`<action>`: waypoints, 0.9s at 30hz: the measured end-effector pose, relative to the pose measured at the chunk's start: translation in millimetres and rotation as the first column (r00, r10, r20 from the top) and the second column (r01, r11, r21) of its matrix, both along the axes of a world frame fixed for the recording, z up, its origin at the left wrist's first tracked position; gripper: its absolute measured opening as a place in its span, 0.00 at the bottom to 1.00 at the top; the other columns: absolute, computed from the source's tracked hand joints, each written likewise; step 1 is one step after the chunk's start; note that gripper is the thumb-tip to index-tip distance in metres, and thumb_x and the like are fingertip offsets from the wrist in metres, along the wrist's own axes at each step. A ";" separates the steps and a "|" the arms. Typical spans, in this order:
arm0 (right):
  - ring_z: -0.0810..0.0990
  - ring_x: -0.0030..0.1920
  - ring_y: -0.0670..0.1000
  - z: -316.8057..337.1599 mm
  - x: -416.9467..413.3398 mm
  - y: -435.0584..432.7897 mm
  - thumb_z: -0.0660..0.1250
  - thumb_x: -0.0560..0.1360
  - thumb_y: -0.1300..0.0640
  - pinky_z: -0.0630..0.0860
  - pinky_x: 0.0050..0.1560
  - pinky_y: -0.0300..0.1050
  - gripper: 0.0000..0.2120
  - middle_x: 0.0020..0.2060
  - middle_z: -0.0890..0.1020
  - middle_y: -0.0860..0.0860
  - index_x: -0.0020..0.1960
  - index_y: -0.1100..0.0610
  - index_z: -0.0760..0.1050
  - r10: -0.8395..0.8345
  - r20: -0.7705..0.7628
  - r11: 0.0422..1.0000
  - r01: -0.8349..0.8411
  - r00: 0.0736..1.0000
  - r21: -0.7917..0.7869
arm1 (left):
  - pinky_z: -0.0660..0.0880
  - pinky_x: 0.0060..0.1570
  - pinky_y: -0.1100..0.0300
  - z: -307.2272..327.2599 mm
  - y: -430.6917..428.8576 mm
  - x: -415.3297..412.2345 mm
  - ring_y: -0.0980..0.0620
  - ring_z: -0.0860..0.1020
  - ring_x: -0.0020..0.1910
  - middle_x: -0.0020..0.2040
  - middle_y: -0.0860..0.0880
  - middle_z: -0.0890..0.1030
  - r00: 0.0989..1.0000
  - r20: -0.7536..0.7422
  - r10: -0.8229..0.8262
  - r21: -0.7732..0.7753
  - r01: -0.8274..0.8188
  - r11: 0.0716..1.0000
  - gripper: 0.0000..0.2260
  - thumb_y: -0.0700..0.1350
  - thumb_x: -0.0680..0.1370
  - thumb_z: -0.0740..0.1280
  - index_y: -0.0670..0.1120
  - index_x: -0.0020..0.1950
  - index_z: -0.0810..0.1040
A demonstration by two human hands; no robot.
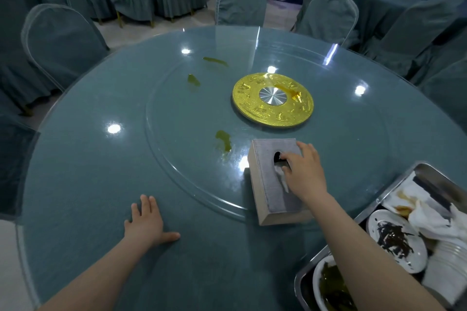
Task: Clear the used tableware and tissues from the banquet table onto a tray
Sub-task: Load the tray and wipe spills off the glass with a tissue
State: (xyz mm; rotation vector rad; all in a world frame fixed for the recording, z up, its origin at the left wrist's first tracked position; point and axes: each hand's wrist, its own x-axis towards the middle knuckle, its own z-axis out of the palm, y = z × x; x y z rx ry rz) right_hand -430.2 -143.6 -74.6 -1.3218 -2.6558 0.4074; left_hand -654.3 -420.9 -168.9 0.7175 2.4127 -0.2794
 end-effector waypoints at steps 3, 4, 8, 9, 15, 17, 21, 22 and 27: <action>0.34 0.75 0.62 -4.3 -19.8 8.9 0.57 0.79 0.56 0.45 0.73 0.64 0.14 0.78 0.40 0.54 0.63 0.46 0.73 0.087 0.317 0.993 -0.106 0.945 0.045 | 0.58 0.72 0.42 0.1 -0.2 -0.1 0.38 0.42 0.77 0.77 0.43 0.34 1.000 -0.002 -0.002 0.000 0.002 1.000 0.61 0.72 0.64 0.68 0.40 0.76 0.33; 0.31 0.75 0.63 -6.5 -25.1 11.3 0.56 0.78 0.59 0.41 0.72 0.67 0.15 0.77 0.36 0.54 0.61 0.48 0.73 0.101 0.388 0.992 -0.123 0.916 0.031 | 0.58 0.72 0.42 -0.1 -0.2 -0.2 0.38 0.42 0.77 0.77 0.43 0.34 1.000 -0.002 -0.002 0.002 0.002 1.000 0.61 0.72 0.64 0.68 0.40 0.76 0.33; 0.31 0.75 0.63 -12.3 -35.5 18.2 0.57 0.76 0.62 0.38 0.71 0.71 0.12 0.77 0.37 0.55 0.53 0.52 0.76 0.130 0.483 0.986 -0.164 0.866 0.030 | 0.58 0.72 0.42 -1.4 -0.4 -0.4 0.38 0.42 0.77 0.77 0.43 0.34 1.000 -0.002 -0.001 0.000 0.001 1.000 0.61 0.71 0.65 0.68 0.40 0.76 0.33; 0.33 0.75 0.62 -12.6 -35.8 19.4 0.58 0.76 0.62 0.39 0.70 0.71 0.12 0.78 0.39 0.54 0.52 0.51 0.77 0.131 0.466 0.985 -0.170 0.875 0.043 | 0.58 0.72 0.42 -1.8 -0.4 -0.1 0.38 0.42 0.77 0.77 0.42 0.34 1.000 -0.001 0.000 0.001 0.000 1.000 0.61 0.71 0.65 0.68 0.40 0.76 0.33; 0.37 0.77 0.60 -12.3 -26.8 21.2 0.60 0.77 0.60 0.40 0.71 0.70 0.11 0.78 0.47 0.52 0.52 0.50 0.79 0.107 0.380 0.985 -0.151 0.919 0.086 | 0.57 0.72 0.41 -3.4 0.0 0.3 0.38 0.42 0.77 0.77 0.42 0.35 1.000 -0.004 -0.004 0.002 0.004 1.000 0.61 0.71 0.65 0.69 0.39 0.76 0.34; 0.37 0.76 0.60 -10.9 -29.9 20.3 0.58 0.77 0.62 0.40 0.71 0.70 0.13 0.78 0.48 0.53 0.54 0.50 0.78 0.105 0.385 0.985 -0.149 0.917 0.087 | 0.58 0.72 0.41 -3.6 -0.4 -0.8 0.38 0.42 0.77 0.77 0.42 0.35 1.000 -0.006 -0.008 0.005 0.008 1.000 0.61 0.71 0.65 0.69 0.39 0.76 0.34; 0.41 0.77 0.59 -10.7 -32.6 18.1 0.60 0.77 0.62 0.43 0.73 0.68 0.11 0.78 0.53 0.54 0.49 0.52 0.79 0.095 0.339 0.983 -0.141 0.936 0.114 | 0.57 0.72 0.41 -5.4 -0.5 -1.9 0.38 0.41 0.76 0.77 0.42 0.34 1.000 0.003 0.000 0.014 0.000 1.000 0.61 0.71 0.65 0.69 0.39 0.76 0.33; 0.42 0.77 0.59 -11.1 -31.8 18.2 0.61 0.77 0.62 0.43 0.73 0.67 0.10 0.78 0.54 0.53 0.47 0.52 0.79 0.089 0.306 0.987 -0.124 0.948 0.098 | 0.57 0.72 0.40 -6.3 -0.4 -1.6 0.38 0.41 0.76 0.77 0.42 0.34 1.000 0.002 0.000 0.014 0.000 1.000 0.61 0.71 0.65 0.69 0.39 0.76 0.33; 0.57 0.75 0.55 -2.0 -22.5 13.5 0.63 0.77 0.60 0.57 0.73 0.54 0.04 0.72 0.66 0.56 0.45 0.56 0.76 -0.029 -0.130 0.998 0.021 0.991 -0.063 | 0.56 0.72 0.40 -8.2 0.9 -2.2 0.38 0.41 0.76 0.77 0.42 0.34 1.000 0.009 0.010 0.009 -0.010 1.000 0.62 0.71 0.64 0.69 0.40 0.76 0.33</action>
